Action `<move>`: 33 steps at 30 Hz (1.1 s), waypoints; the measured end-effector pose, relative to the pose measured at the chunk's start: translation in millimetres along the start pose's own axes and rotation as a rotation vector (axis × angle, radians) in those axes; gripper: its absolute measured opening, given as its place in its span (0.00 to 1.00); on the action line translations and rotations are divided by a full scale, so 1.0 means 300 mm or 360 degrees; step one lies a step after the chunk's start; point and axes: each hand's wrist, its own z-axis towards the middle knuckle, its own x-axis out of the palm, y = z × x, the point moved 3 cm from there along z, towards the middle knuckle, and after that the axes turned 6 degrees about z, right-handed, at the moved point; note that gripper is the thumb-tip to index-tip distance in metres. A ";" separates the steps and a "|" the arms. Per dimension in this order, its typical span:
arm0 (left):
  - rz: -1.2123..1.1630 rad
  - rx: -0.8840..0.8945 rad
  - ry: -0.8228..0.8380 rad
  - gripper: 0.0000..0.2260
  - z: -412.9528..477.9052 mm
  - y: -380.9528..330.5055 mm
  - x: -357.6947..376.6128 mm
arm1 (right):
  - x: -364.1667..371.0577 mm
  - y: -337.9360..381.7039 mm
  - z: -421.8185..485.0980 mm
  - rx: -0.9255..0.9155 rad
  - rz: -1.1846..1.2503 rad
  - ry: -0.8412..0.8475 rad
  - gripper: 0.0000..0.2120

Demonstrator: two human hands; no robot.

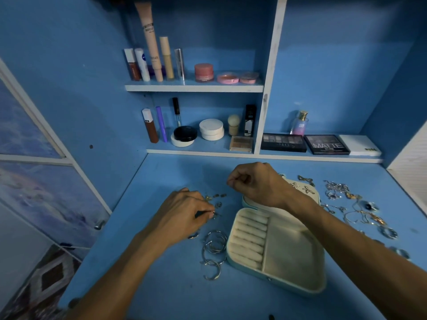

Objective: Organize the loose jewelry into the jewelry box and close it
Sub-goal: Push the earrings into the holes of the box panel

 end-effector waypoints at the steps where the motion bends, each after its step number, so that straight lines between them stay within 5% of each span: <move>1: -0.0011 -0.0005 0.0045 0.09 0.002 0.001 -0.003 | -0.003 -0.002 -0.002 0.0003 -0.0003 -0.0009 0.04; 10: 0.0069 -0.0009 0.0205 0.09 0.032 0.021 0.012 | -0.004 0.002 -0.028 0.0015 -0.0026 0.0008 0.04; 15: 0.0133 0.0042 -0.0047 0.18 0.011 0.009 0.028 | -0.017 0.006 -0.043 0.0055 0.0024 0.0006 0.06; 19: 0.0066 -0.0114 -0.0151 0.11 0.021 -0.003 0.013 | -0.023 0.006 -0.050 0.0086 0.0083 -0.0023 0.05; 28: -0.0725 -0.0503 -0.0203 0.04 0.037 -0.036 -0.033 | -0.049 0.004 -0.069 0.0149 0.0431 -0.0083 0.09; 33: -0.0765 -0.0488 -0.0196 0.08 0.062 -0.060 -0.043 | -0.071 -0.008 -0.088 0.0185 0.0409 -0.0090 0.10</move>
